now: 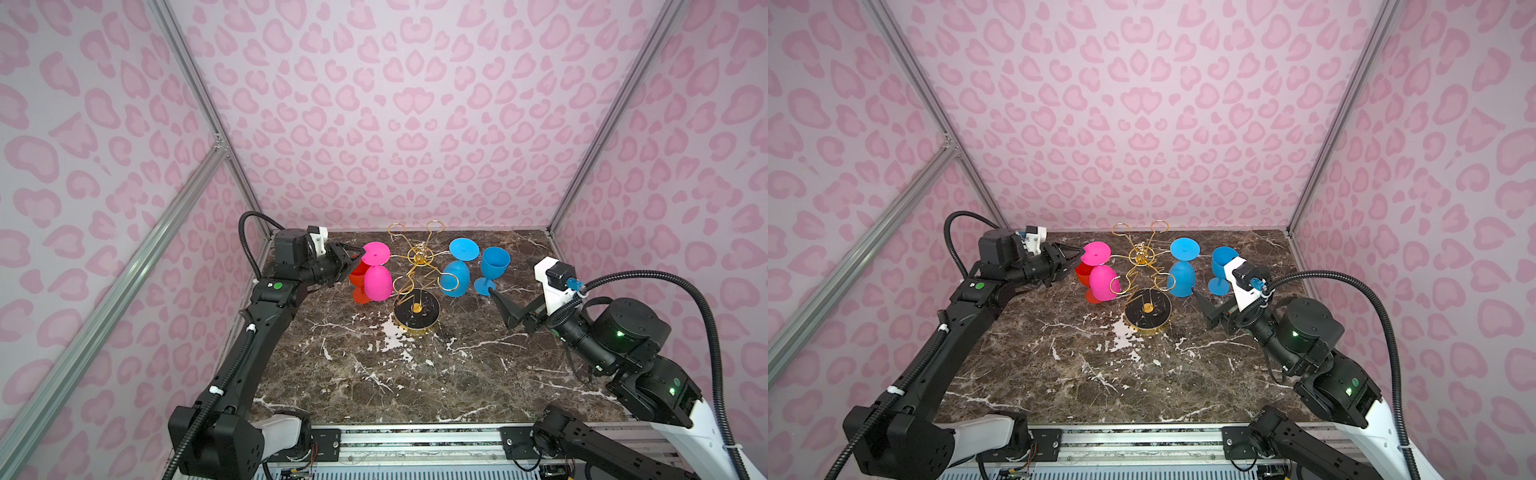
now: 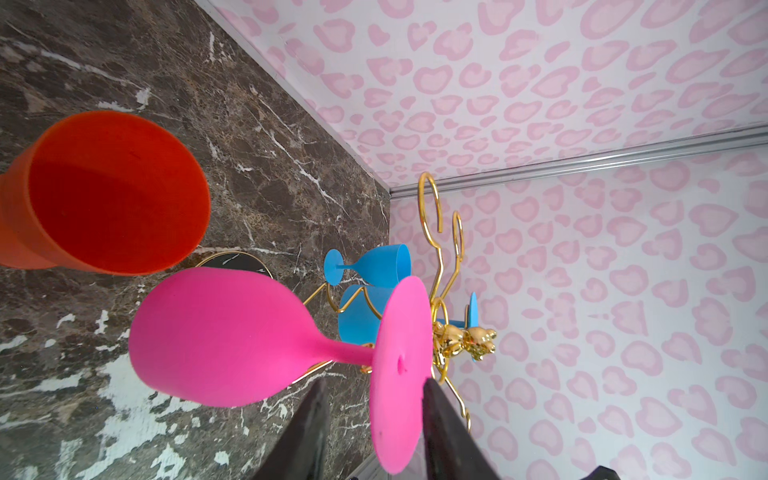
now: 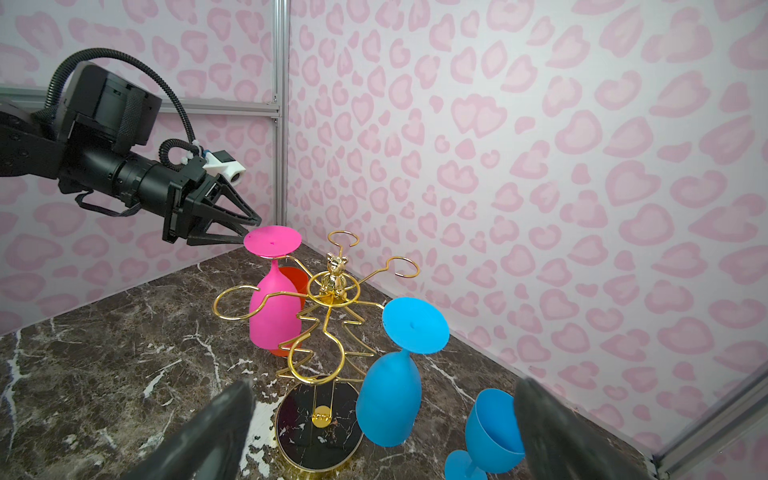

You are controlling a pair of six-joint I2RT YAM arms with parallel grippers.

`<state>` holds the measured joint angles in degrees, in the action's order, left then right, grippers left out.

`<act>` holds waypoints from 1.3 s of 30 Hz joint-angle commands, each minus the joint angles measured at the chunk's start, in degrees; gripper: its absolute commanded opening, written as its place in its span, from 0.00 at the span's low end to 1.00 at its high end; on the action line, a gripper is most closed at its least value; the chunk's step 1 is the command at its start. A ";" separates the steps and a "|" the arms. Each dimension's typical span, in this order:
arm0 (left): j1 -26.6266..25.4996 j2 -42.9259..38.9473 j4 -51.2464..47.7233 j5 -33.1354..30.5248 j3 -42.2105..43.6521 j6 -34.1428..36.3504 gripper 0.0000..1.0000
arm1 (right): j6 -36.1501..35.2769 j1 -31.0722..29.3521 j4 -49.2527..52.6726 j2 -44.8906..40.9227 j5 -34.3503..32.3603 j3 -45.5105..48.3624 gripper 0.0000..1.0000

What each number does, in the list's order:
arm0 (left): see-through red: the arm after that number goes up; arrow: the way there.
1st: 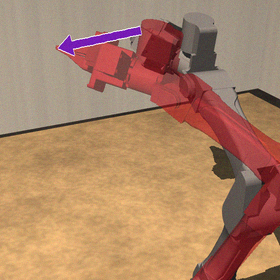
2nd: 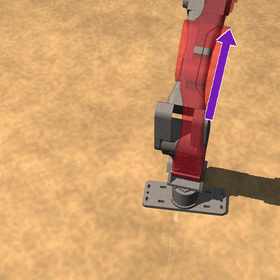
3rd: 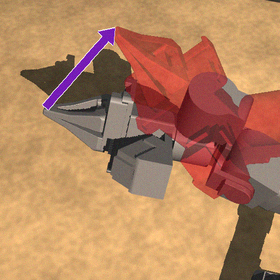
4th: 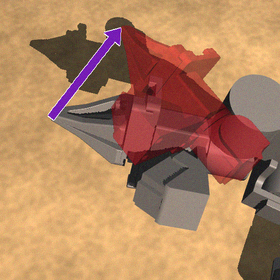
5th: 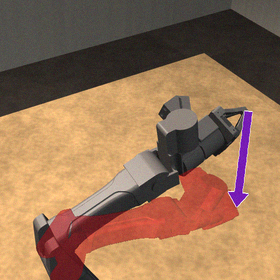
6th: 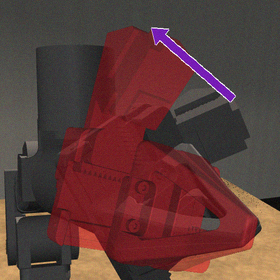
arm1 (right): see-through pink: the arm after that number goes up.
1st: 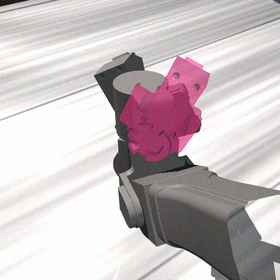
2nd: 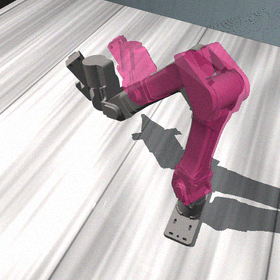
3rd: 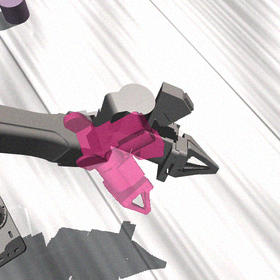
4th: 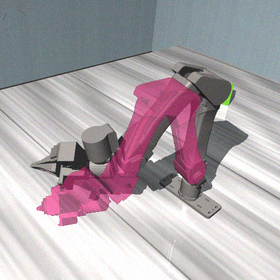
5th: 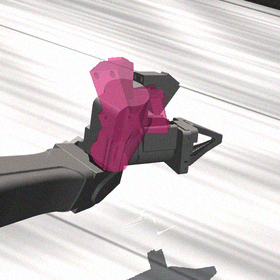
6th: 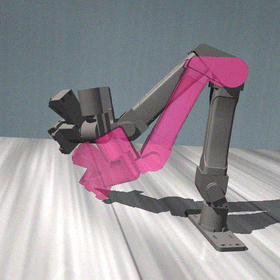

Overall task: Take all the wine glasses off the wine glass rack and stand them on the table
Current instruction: 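Open the left gripper and move it to the magenta glass base, then close the left gripper on the base of the magenta glass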

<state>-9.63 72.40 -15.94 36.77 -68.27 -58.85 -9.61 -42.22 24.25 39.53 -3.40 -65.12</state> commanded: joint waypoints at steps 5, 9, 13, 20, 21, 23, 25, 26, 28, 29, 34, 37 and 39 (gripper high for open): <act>-0.64 0.22 3.55 0.77 0.90 -0.91 0.31 | 0.82 0.03 -1.57 0.37 0.49 -0.22 1.00; -0.84 0.10 4.05 0.32 2.02 -1.53 0.25 | 0.82 0.03 -1.56 0.37 0.37 -0.18 1.00; -1.57 -0.03 4.34 0.23 2.52 -1.62 0.22 | 0.93 0.03 -1.57 0.07 0.37 0.04 1.00; -1.94 -0.70 4.54 -1.44 2.60 -2.54 0.14 | 1.08 0.03 -1.66 -0.42 0.24 0.30 1.00; -1.92 -0.79 4.64 -1.53 2.58 -2.67 0.14 | 1.06 0.03 -1.66 -0.50 0.25 0.25 1.00; -2.05 -0.86 4.71 -1.70 2.66 -3.14 0.12 | 1.08 0.08 -1.71 -0.59 0.30 0.31 1.00; -2.10 -1.26 5.40 -2.01 3.25 -4.08 0.11 | 1.11 0.05 -1.75 -0.68 0.24 0.31 1.00; -2.12 -1.40 5.75 -2.10 3.52 -4.60 0.10 | 1.16 0.03 -1.75 -0.68 0.26 0.31 1.00; -2.29 -1.88 6.77 -2.32 4.18 -5.92 0.09 | 1.17 0.03 -1.75 -0.72 0.38 0.26 1.00; -2.34 -2.01 7.31 -2.32 4.50 -6.53 0.08 | 1.17 0.05 -1.71 -0.77 0.32 0.29 1.00; -2.84 -2.86 8.88 -2.73 4.77 -9.15 0.05 | 1.26 0.02 -1.75 -1.03 0.46 0.44 1.00; -3.51 -3.24 9.22 -3.19 4.57 -10.26 0.03 | 1.17 0.03 -1.75 -1.21 0.32 0.53 1.00; -3.98 -3.32 9.65 -3.33 4.64 -10.87 0.03 | 1.24 0.03 -1.84 -1.30 0.44 0.62 1.00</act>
<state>-13.30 69.60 -8.95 34.02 -63.72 -67.88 -8.60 -42.22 23.66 38.41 -3.38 -64.93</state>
